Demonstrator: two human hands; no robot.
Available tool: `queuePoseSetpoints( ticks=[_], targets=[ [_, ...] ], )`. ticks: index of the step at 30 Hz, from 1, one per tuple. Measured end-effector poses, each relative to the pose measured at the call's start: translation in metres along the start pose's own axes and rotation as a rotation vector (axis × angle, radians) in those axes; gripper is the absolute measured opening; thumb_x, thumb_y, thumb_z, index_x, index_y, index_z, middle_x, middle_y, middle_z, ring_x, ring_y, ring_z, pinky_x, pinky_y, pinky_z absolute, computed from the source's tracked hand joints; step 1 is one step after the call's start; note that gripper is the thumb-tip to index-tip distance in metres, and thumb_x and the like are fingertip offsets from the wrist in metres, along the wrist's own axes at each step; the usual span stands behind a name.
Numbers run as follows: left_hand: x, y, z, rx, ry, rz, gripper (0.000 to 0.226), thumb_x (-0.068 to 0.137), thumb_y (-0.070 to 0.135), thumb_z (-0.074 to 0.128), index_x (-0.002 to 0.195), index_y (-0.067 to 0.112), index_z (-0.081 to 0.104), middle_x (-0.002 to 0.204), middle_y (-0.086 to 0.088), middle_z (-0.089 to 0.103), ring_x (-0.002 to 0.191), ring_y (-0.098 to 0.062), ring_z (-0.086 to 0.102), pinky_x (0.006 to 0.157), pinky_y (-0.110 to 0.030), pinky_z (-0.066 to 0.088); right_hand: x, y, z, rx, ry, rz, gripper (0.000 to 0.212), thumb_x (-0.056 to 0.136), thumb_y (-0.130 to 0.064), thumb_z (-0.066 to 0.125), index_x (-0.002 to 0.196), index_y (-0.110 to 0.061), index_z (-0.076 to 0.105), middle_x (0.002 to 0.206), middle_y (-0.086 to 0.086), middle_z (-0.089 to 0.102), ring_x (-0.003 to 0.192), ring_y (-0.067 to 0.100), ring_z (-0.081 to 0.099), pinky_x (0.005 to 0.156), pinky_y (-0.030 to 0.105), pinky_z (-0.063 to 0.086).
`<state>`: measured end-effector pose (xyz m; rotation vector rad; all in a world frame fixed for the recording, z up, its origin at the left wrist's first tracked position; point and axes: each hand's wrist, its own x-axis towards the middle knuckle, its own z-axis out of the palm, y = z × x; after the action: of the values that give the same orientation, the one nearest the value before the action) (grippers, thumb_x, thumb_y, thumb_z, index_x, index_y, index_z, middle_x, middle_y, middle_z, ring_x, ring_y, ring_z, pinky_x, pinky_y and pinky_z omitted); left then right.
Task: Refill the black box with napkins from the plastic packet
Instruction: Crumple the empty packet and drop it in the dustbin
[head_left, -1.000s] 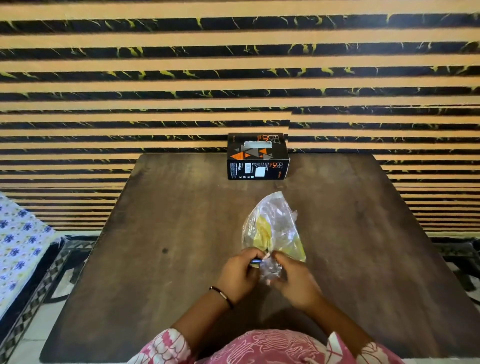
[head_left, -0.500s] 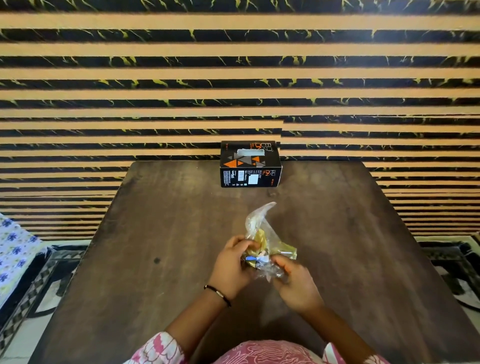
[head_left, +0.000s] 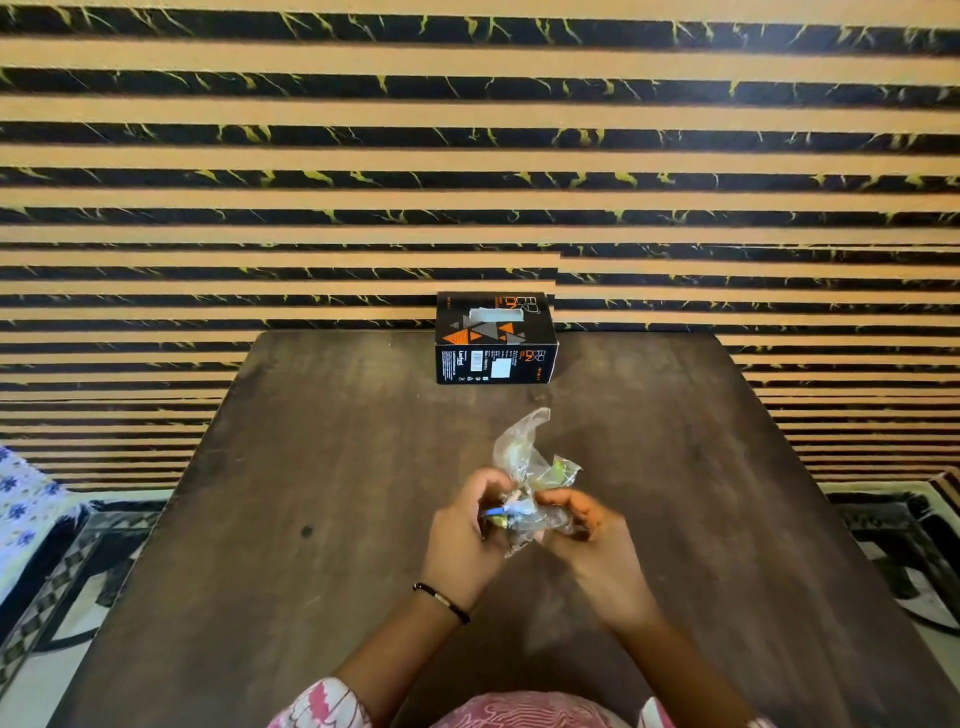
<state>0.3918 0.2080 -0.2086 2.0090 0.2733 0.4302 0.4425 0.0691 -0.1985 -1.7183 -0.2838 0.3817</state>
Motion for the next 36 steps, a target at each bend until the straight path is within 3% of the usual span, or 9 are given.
queuePoseSetpoints(
  ticks=[3,6,9,14,20,23,27,32,36],
  targets=[
    [-0.001,0.0,0.0,0.004,-0.036,0.011,0.072,0.068,-0.004,0.062,0.113,0.049,0.042,0.081,0.01,0.067,0.072,-0.003,0.063,0.064,-0.01,0.045,0.001,0.004,-0.001,-0.053,0.042,-0.024,0.042,0.072,0.015,0.062,0.082,-0.026,0.068,0.088,-0.006,0.074,0.084,0.009,0.068,0.081,0.025,0.053],
    [0.002,-0.003,0.003,0.055,-0.078,0.073,0.076,0.067,-0.006,0.062,0.125,0.041,0.047,0.11,0.007,0.066,0.095,-0.002,0.06,0.081,-0.003,0.042,0.0,0.007,-0.003,-0.119,0.037,-0.039,0.048,0.071,0.013,0.061,0.082,-0.033,0.069,0.092,-0.015,0.074,0.081,0.021,0.068,0.079,0.035,0.053],
    [0.005,-0.001,0.006,0.083,-0.044,0.086,0.066,0.063,-0.013,0.058,0.114,0.028,0.06,0.108,0.002,0.055,0.094,-0.001,0.056,0.081,0.001,0.037,-0.002,0.005,-0.002,-0.125,-0.008,-0.059,0.046,0.073,0.009,0.063,0.089,-0.033,0.067,0.098,-0.013,0.072,0.084,0.033,0.066,0.078,0.041,0.054],
    [0.011,-0.007,0.005,0.074,0.054,0.11,0.035,0.06,-0.014,0.061,0.085,0.01,0.067,0.113,0.005,0.051,0.104,0.015,0.047,0.081,0.001,0.036,-0.002,-0.004,0.002,0.13,-0.018,-0.009,0.045,0.07,0.01,0.071,0.103,-0.02,0.063,0.098,-0.002,0.072,0.09,0.011,0.068,0.078,0.022,0.053],
    [0.005,0.001,0.008,-0.095,0.047,0.07,0.019,0.059,0.02,0.068,0.063,0.024,0.051,0.096,0.016,0.064,0.085,0.002,0.06,0.067,-0.006,0.041,-0.002,-0.01,-0.001,0.262,-0.033,0.115,0.07,0.063,0.003,0.078,0.124,-0.017,0.051,0.11,0.001,0.069,0.103,0.016,0.066,0.093,0.034,0.052],
    [0.002,0.006,0.011,-0.162,0.053,0.009,0.025,0.055,0.027,0.072,0.059,0.027,0.048,0.075,0.011,0.067,0.068,0.0,0.059,0.059,-0.011,0.041,-0.003,-0.017,-0.008,0.271,-0.054,0.088,0.055,0.066,0.011,0.073,0.114,-0.013,0.06,0.106,0.006,0.071,0.098,0.017,0.067,0.088,0.028,0.053],
    [0.002,0.013,0.015,-0.236,-0.017,-0.074,0.038,0.062,0.001,0.077,0.077,0.022,0.049,0.067,0.019,0.064,0.059,0.004,0.055,0.056,-0.014,0.043,-0.007,-0.02,-0.014,0.25,0.015,0.038,0.041,0.067,0.017,0.068,0.1,-0.009,0.065,0.093,0.006,0.074,0.087,0.018,0.068,0.081,0.028,0.054],
    [0.006,0.012,0.025,-0.421,-0.104,-0.198,0.091,0.055,0.004,0.084,0.129,0.023,0.033,0.065,0.013,0.066,0.066,-0.003,0.061,0.072,-0.018,0.048,-0.017,-0.023,-0.015,0.212,0.147,-0.014,0.034,0.07,0.016,0.065,0.096,-0.007,0.069,0.094,0.012,0.074,0.087,0.023,0.07,0.081,0.035,0.056],
    [0.011,0.013,0.031,-0.695,-0.241,-0.339,0.066,0.053,-0.022,0.074,0.11,0.004,0.055,0.068,0.009,0.073,0.067,-0.002,0.066,0.063,-0.016,0.053,-0.029,-0.019,-0.019,0.243,0.213,-0.034,0.031,0.07,0.015,0.066,0.095,-0.003,0.069,0.094,0.017,0.074,0.091,0.035,0.069,0.082,0.045,0.056]
  ],
)
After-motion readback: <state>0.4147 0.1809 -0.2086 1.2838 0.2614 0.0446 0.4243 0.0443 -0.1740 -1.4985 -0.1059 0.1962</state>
